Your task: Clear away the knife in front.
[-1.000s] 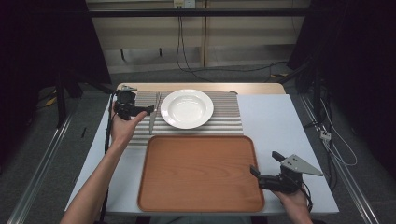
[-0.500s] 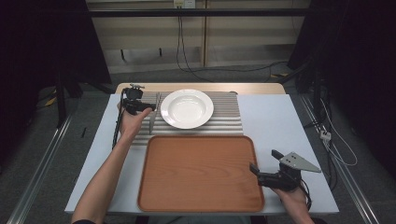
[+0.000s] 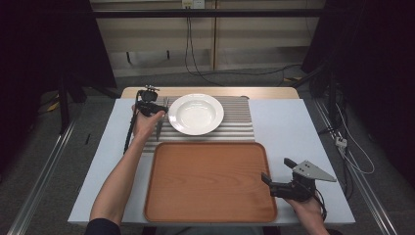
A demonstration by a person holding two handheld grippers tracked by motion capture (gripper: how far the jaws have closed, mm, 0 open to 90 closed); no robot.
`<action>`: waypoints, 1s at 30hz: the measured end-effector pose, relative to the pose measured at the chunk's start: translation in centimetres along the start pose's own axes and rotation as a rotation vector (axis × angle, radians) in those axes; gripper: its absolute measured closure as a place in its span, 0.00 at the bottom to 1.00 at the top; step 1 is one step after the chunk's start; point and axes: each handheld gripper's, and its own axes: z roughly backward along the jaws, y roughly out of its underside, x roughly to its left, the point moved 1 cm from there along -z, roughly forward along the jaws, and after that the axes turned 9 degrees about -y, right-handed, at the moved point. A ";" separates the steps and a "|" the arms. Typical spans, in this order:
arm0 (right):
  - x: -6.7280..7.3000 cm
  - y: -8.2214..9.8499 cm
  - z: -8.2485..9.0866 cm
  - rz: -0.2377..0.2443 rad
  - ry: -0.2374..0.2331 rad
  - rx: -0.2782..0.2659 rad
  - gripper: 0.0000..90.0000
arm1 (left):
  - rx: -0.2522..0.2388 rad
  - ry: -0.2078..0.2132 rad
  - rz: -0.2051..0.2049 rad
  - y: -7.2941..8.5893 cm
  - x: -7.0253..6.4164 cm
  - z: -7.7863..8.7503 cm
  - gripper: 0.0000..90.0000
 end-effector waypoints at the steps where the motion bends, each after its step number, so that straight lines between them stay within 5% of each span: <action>1: 0.0 0.0 0.0 0.000 -0.001 0.000 0.02 | 0.014 -0.010 -0.008 -0.2 -0.2 -0.3 0.55; 6: 0.0 0.0 0.0 -0.002 0.000 0.000 0.02 | 0.032 -0.047 0.030 -0.5 -0.1 -1.3 0.62; 15: -0.1 0.1 0.2 -0.008 -0.001 -0.002 0.02 | 0.048 -0.011 0.055 -0.7 0.4 -2.3 0.70; 25: -0.1 0.1 0.2 -0.008 0.001 0.000 0.02 | 0.105 -0.016 -0.007 -1.2 -0.4 -2.6 0.85; 30: -0.2 0.2 0.3 -0.012 0.007 -0.002 0.02 | 0.122 -0.009 0.006 -1.3 -0.3 -2.6 0.86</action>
